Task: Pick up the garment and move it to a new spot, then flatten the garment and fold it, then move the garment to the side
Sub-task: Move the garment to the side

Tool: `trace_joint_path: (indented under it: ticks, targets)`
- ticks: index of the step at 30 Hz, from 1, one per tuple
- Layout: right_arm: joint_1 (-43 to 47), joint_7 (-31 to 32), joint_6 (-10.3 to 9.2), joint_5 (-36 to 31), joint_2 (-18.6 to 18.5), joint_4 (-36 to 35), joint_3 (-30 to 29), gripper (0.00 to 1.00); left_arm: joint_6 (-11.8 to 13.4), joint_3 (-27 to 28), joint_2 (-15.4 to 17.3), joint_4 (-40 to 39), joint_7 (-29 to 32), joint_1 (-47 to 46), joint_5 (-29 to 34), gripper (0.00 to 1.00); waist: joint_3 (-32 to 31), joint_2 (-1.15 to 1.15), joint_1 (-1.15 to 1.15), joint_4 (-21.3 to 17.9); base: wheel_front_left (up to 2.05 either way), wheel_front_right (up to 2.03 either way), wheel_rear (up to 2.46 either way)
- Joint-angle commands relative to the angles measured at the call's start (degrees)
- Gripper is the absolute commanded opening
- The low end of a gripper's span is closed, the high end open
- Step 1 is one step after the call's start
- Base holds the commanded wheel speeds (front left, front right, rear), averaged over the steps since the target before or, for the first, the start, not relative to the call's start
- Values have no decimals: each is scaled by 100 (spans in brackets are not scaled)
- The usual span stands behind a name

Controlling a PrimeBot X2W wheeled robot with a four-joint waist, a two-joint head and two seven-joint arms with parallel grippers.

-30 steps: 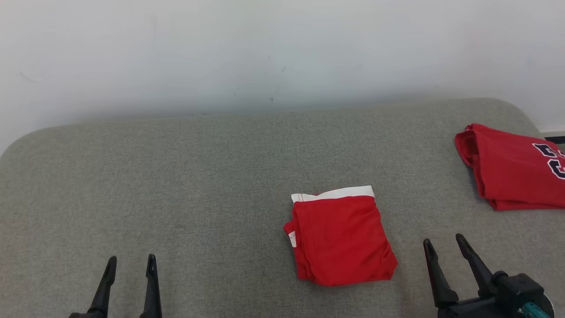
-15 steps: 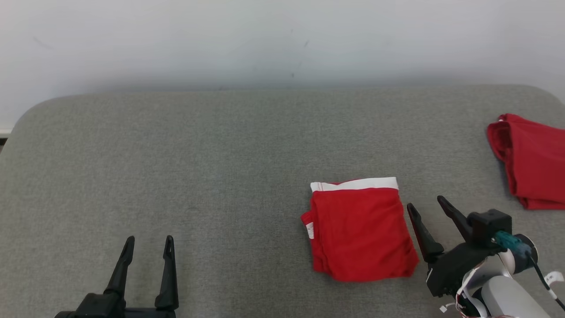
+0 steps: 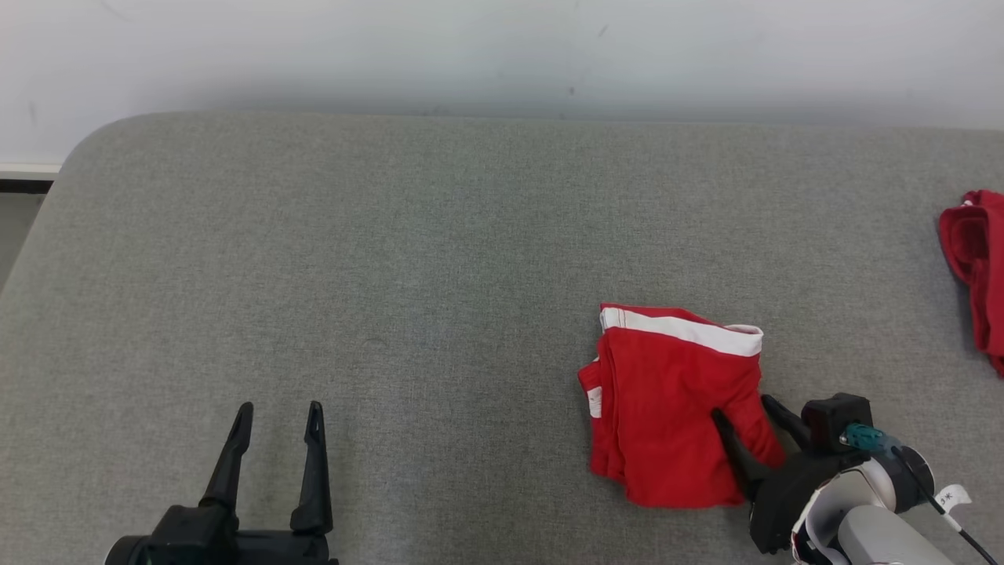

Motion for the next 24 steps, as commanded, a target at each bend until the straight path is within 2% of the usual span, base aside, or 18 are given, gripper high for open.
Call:
trace_joint_path:
  ticks: [1,2,3,4,5,6,15,19,24]
  targets:
    - [21,57,0,74,39,152,145,100,-6,-5,5,19,0,-111,-50,100,24,0,0,4,0,0,0]
    - [12,95,0,126,52,234,231,100,-18,-2,4,46,-1,-134,-51,100,29,0,0,2,0,0,0]
    - [-2,80,0,209,72,294,291,46,-31,-4,3,68,-1,-150,-57,100,32,0,0,1,0,0,0]
    - [-2,80,0,209,72,294,291,46,-31,-4,3,68,-1,-150,-57,100,32,0,0,1,0,0,0]
    - [-28,46,0,286,86,335,344,11,-46,-9,4,89,-1,-168,-62,100,33,0,0,-3,0,0,0]
    - [-64,22,0,341,81,365,398,0,-54,-21,3,102,0,-190,-71,100,35,0,0,-8,0,0,0]
    - [-953,-118,-9,670,-433,289,792,0,-66,-190,3,82,0,-424,-137,100,344,0,0,-174,0,0,0]
    - [-1508,12,-8,727,-919,73,1059,0,-24,-302,3,12,0,-627,-146,100,736,0,0,-348,0,0,0]
    - [-2234,87,-8,821,-1704,-299,1269,0,-1,-401,4,-69,0,-936,-44,100,1380,0,0,-742,0,0,0]
